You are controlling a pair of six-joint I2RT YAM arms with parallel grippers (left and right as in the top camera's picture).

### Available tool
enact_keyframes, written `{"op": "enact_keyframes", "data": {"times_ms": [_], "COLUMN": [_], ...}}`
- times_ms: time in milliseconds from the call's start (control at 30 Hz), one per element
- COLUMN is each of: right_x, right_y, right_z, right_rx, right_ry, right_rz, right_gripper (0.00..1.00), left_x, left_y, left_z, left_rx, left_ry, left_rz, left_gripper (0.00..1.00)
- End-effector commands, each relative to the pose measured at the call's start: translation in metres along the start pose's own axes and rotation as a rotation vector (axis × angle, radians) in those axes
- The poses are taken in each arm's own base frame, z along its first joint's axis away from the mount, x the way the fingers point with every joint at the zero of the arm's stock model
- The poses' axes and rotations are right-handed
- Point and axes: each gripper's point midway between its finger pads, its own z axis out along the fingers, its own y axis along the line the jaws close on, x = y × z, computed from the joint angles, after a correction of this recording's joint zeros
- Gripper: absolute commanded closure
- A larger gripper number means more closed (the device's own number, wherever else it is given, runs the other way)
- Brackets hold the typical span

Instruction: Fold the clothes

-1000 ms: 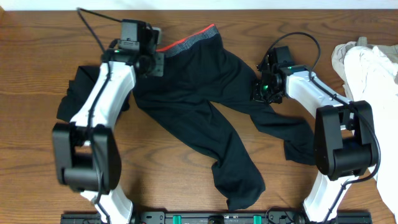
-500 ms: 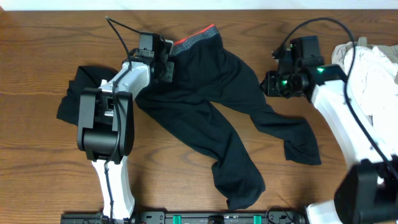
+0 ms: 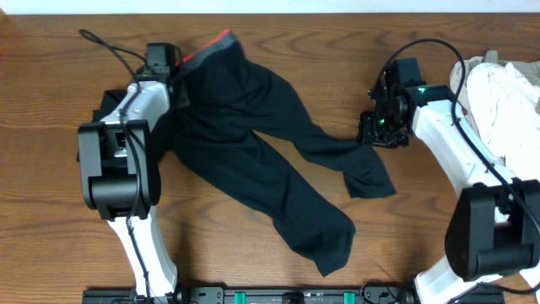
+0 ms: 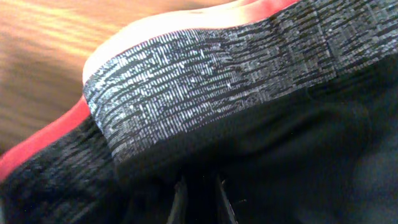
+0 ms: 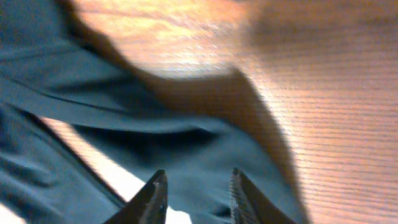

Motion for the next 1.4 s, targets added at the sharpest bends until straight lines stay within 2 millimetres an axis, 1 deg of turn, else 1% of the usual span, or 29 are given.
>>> {"op": "enact_keyframes", "data": {"times_ms": [0, 67, 133, 167, 233, 300, 367, 533, 567, 667, 733, 767, 867, 967, 1000, 1067, 1133, 1167, 1233, 1300, 1367], "right_x": [-0.003, -0.002, 0.001, 0.004, 0.013, 0.021, 0.027, 0.045, 0.048, 0.050, 0.045, 0.041, 0.020, -0.011, -0.021, -0.037, -0.048, -0.051, -0.051, -0.044, -0.032], "right_y": [-0.021, -0.031, -0.037, -0.035, -0.030, -0.032, -0.036, -0.042, -0.043, -0.045, -0.045, -0.045, -0.066, -0.097, -0.106, -0.114, -0.114, -0.113, -0.108, -0.104, -0.104], "right_z": [-0.001, -0.003, -0.002, 0.000, 0.005, 0.012, 0.020, 0.038, 0.041, 0.047, 0.046, 0.043, 0.016, -0.037, -0.058, -0.088, -0.108, -0.112, -0.113, -0.107, -0.100], "right_rx": [0.074, 0.111, 0.122, 0.100, 0.060, 0.065, 0.067, 0.070, 0.070, 0.068, 0.068, 0.075, 0.222, 0.443, 0.509, 0.569, 0.573, 0.565, 0.536, 0.507, 0.494], "right_ry": [-0.010, -0.007, 0.010, 0.028, 0.069, 0.103, 0.127, 0.172, 0.176, 0.167, 0.149, 0.136, 0.085, -0.001, -0.040, -0.105, -0.148, -0.157, -0.155, -0.124, -0.075], "right_rz": [0.037, 0.050, 0.052, 0.032, -0.020, -0.039, -0.036, -0.076, -0.079, -0.079, -0.085, -0.099, -0.111, -0.094, -0.070, -0.047, -0.041, -0.038, -0.041, -0.045, -0.045], "right_gripper": [0.62, 0.56, 0.56, 0.55, 0.48, 0.43, 0.42, 0.43, 0.45, 0.67, 0.93, 0.99, 0.99, 0.99, 0.99, 0.99, 0.99, 0.98, 0.94, 0.93, 0.93], "left_x": [0.025, 0.026, 0.026, 0.026, 0.026, 0.027, 0.027, 0.027, 0.028, 0.029, 0.029, 0.029, 0.030, 0.030, 0.030, 0.030, 0.031, 0.031, 0.032, 0.032, 0.032], "left_y": [0.001, -0.003, -0.006, -0.007, -0.007, -0.007, -0.007, -0.007, -0.007, -0.007, -0.007, -0.007, -0.007, -0.006, -0.006, -0.006, -0.006, -0.006, -0.006, -0.006, -0.006], "left_z": [0.017, 0.017, 0.016, 0.016, 0.016, 0.016, 0.016, 0.016, 0.016, 0.016, 0.016, 0.016, 0.016, 0.016, 0.016, 0.016, 0.016, 0.016, 0.015, 0.015, 0.015], "left_rx": [-0.043, -0.035, -0.031, -0.030, -0.030, -0.030, -0.030, -0.031, -0.031, -0.032, -0.032, -0.032, -0.032, -0.033, -0.033, -0.033, -0.033, -0.033, -0.034, -0.034, -0.034], "left_ry": [0.072, 0.071, 0.072, 0.071, 0.071, 0.072, 0.072, 0.075, 0.077, 0.082, 0.083, 0.083, 0.086, 0.086, 0.086, 0.086, 0.088, 0.089, 0.093, 0.094, 0.093], "left_rz": [0.003, 0.010, 0.015, 0.017, 0.018, 0.018, 0.017, 0.018, 0.019, 0.020, 0.021, 0.021, 0.021, 0.021, 0.021, 0.021, 0.022, 0.022, 0.023, 0.023, 0.023], "left_gripper": [0.80, 0.80, 0.80, 0.80, 0.79, 0.79, 0.76, 0.75, 0.75, 0.75, 0.75, 0.75, 0.75, 0.75, 0.75, 0.75, 0.75, 0.75, 0.75, 0.75, 0.75]}}
